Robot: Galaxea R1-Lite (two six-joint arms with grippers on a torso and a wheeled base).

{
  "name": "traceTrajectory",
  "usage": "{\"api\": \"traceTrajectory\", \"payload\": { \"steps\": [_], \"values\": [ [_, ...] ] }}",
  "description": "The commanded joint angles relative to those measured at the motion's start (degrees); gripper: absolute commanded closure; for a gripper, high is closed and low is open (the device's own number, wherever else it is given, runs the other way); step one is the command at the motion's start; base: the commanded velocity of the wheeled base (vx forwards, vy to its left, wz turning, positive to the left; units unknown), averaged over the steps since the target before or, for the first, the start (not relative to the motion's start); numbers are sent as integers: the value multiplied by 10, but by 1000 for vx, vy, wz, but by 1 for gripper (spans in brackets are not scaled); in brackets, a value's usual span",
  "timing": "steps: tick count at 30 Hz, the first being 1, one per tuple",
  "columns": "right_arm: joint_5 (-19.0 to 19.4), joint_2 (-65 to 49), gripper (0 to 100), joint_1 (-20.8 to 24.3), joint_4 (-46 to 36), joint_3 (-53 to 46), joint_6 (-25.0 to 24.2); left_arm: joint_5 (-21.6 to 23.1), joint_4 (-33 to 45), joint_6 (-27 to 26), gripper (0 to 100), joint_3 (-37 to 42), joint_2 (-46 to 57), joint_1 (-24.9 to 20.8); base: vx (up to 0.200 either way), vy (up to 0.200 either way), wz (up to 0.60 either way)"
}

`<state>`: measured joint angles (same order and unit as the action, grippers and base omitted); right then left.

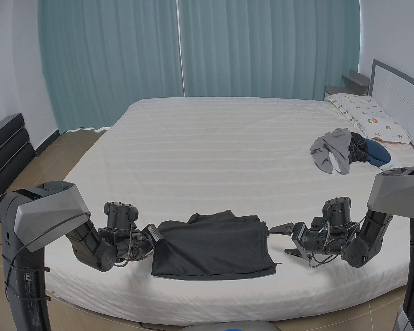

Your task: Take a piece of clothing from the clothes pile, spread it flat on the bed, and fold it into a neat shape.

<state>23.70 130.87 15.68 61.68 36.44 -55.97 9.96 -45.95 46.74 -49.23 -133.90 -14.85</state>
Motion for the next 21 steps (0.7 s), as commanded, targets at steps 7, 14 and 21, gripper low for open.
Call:
{"api": "traceTrajectory", "payload": {
  "steps": [7,14,21],
  "values": [
    [0,0,0,1,0,-1,0,0,-1,0,100,4,0,0,0,200,0],
    [0,0,0,1,0,-1,1,0,-1,0,100,5,0,-2,0,57,0],
    [0,-1,0,9,0,-3,0,-1,-2,1,100,12,2,-8,0,0,0]
  ]
}}
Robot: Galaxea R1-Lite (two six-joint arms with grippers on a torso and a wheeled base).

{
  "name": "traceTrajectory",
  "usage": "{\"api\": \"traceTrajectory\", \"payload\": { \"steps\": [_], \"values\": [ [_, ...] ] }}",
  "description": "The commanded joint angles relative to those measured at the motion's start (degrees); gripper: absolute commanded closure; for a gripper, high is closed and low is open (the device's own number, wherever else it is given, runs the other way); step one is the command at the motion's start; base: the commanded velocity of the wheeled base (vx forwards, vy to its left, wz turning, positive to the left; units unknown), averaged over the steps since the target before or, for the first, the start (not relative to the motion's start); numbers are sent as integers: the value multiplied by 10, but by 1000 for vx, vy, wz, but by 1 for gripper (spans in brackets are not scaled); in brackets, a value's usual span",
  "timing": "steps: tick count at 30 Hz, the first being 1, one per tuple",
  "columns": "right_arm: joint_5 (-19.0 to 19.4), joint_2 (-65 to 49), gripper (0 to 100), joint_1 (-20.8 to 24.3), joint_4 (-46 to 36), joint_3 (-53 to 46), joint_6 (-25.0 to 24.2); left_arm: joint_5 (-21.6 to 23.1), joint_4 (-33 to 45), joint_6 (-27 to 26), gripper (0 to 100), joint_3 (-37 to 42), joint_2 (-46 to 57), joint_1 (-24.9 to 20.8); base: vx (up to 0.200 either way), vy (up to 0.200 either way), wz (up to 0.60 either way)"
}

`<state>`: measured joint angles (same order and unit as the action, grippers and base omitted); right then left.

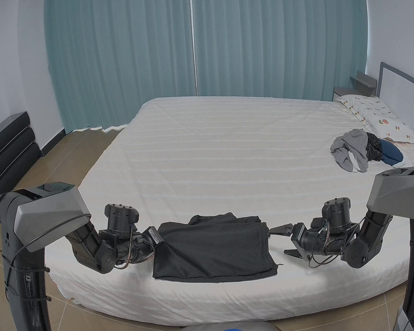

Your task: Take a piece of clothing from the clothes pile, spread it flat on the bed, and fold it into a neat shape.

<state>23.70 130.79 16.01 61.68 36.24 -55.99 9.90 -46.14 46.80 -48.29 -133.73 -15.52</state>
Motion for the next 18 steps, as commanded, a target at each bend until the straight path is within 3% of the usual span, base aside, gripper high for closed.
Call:
{"api": "traceTrajectory", "payload": {
  "steps": [1,6,7,18],
  "values": [
    [-1,0,0,7,0,0,0,0,0,0,100,3,0,-1,0,0,0],
    [-1,1,0,7,0,0,0,0,0,0,100,7,1,-2,0,0,0],
    [-2,1,0,7,0,0,1,0,0,0,0,8,4,-5,0,0,0],
    [-3,3,0,8,1,-1,2,0,-2,0,0,21,10,-9,0,0,0]
  ]
}}
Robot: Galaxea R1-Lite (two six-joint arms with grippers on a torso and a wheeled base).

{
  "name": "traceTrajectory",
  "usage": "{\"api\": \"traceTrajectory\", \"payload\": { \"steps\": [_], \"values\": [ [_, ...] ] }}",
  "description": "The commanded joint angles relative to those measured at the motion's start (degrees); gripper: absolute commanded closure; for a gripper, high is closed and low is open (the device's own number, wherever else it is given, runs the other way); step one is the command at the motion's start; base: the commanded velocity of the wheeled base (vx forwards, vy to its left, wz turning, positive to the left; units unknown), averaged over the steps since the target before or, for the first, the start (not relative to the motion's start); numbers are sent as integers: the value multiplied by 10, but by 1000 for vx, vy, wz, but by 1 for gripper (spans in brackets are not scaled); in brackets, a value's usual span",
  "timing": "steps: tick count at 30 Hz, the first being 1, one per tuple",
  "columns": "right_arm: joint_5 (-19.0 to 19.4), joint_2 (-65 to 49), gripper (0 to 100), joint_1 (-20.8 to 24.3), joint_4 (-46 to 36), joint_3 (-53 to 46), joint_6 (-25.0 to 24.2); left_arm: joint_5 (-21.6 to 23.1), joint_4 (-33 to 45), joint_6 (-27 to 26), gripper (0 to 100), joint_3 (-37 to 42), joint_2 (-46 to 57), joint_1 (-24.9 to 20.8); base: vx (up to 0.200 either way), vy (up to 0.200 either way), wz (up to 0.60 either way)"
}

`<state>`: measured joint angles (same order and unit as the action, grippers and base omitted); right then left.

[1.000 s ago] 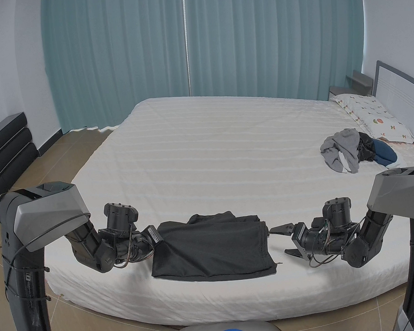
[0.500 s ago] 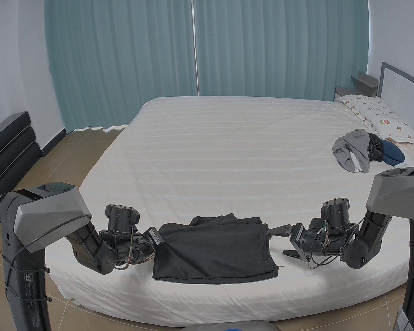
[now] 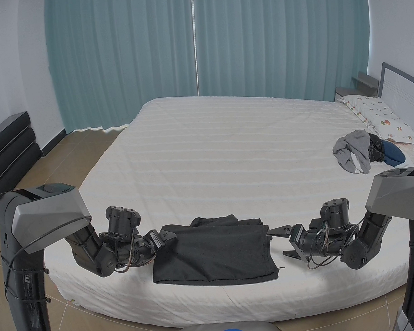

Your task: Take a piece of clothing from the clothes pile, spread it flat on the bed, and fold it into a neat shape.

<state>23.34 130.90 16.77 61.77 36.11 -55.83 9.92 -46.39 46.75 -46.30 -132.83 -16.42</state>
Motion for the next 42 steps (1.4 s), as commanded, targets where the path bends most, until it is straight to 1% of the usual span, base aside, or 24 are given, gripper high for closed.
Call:
{"api": "traceTrajectory", "payload": {
  "steps": [1,7,11,17,19,20,22,23,25,27,30,36,38,41,42],
  "values": [
    [0,1,0,0,0,-1,0,0,1,1,0,1,1,0,0,0,0],
    [-1,1,0,0,0,-2,-1,1,2,1,0,3,3,1,0,0,0],
    [-2,1,0,5,0,-4,-1,2,2,4,0,19,13,10,0,0,0],
    [-19,-5,0,7,0,-12,-2,4,1,48,0,41,35,36,0,0,0],
    [-20,-6,0,5,0,-11,-2,5,1,50,0,47,39,41,0,0,0],
    [-21,-17,0,3,0,-11,-5,8,0,58,0,69,63,59,0,0,0],
    [-23,-26,0,3,-1,-11,-9,6,0,60,0,79,74,64,0,0,0],
    [-30,-41,0,6,-9,-8,-12,-3,-1,65,0,104,106,75,0,0,0],
    [-45,-54,0,9,-9,-8,-11,-10,-5,65,0,124,136,86,0,0,0],
    [-80,-88,0,15,-11,-14,-9,-25,-20,63,0,155,189,105,0,0,0],
    [-90,-124,0,17,-11,-37,-9,-29,-26,62,0,179,251,118,0,0,0],
    [-98,-251,0,12,-25,-92,-6,-31,-21,51,0,243,394,118,0,0,0],
    [-114,-317,0,12,-67,-104,6,-31,-21,31,0,271,453,118,0,0,0],
    [-134,-380,0,12,-121,-106,31,-36,-19,9,0,291,502,118,0,0,0],
    [-151,-427,0,12,-162,-110,50,-48,-13,-10,0,304,539,118,0,0,0]
  ]
}}
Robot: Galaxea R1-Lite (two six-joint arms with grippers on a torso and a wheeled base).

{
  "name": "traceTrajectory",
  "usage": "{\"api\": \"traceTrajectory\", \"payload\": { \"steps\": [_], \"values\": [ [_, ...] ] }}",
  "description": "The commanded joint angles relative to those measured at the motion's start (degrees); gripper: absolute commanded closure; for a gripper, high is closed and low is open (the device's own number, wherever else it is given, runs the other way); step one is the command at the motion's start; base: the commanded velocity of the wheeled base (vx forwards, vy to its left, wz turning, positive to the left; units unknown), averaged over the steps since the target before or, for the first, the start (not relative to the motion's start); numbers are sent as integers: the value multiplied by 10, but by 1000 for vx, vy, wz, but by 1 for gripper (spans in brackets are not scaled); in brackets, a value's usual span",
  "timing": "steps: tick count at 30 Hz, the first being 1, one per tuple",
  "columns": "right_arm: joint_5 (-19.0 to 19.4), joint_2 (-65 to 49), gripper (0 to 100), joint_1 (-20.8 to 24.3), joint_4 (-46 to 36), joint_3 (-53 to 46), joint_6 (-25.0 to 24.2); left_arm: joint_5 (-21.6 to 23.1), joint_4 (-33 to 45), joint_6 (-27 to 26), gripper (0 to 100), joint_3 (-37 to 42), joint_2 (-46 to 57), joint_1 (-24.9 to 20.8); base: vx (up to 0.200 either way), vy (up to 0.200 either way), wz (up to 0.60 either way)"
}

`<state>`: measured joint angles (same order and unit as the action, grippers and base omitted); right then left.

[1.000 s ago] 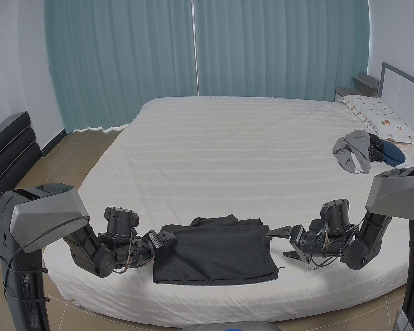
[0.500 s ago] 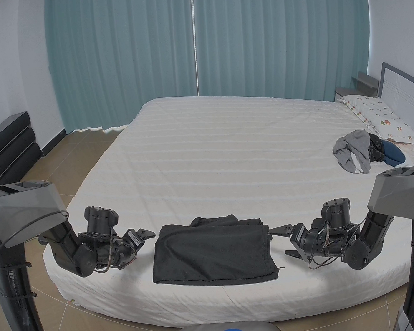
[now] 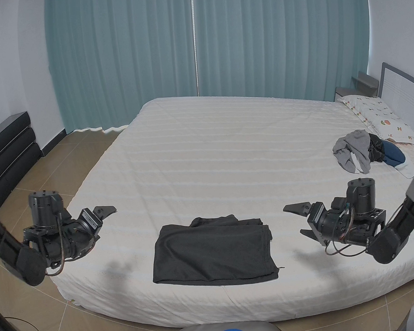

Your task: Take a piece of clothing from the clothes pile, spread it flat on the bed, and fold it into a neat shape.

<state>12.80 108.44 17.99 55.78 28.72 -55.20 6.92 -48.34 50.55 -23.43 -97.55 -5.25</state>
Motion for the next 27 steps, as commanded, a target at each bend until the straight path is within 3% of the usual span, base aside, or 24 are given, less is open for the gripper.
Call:
{"api": "traceTrajectory", "payload": {
  "steps": [1,5,7,14,20,25,27],
  "values": [
    [-55,-227,0,0,-124,-38,57,-26,12,-58,0,80,206,6,0,0,0],
    [-83,-328,0,3,-190,-47,118,-56,52,-107,0,91,281,6,0,0,0],
    [-109,-399,0,3,-244,-53,174,-69,96,-136,0,90,348,6,0,0,0],
    [-174,-539,0,2,-342,-66,294,-70,208,-196,0,80,488,6,0,0,0],
    [-215,-639,0,-8,-426,-62,371,-88,258,-257,0,77,579,6,0,0,0],
    [-232,-695,0,-40,-464,-65,426,-106,297,-312,0,77,642,6,0,0,0],
    [-230,-729,0,-77,-491,-64,464,-108,318,-349,0,77,680,6,0,0,0]
  ]
}}
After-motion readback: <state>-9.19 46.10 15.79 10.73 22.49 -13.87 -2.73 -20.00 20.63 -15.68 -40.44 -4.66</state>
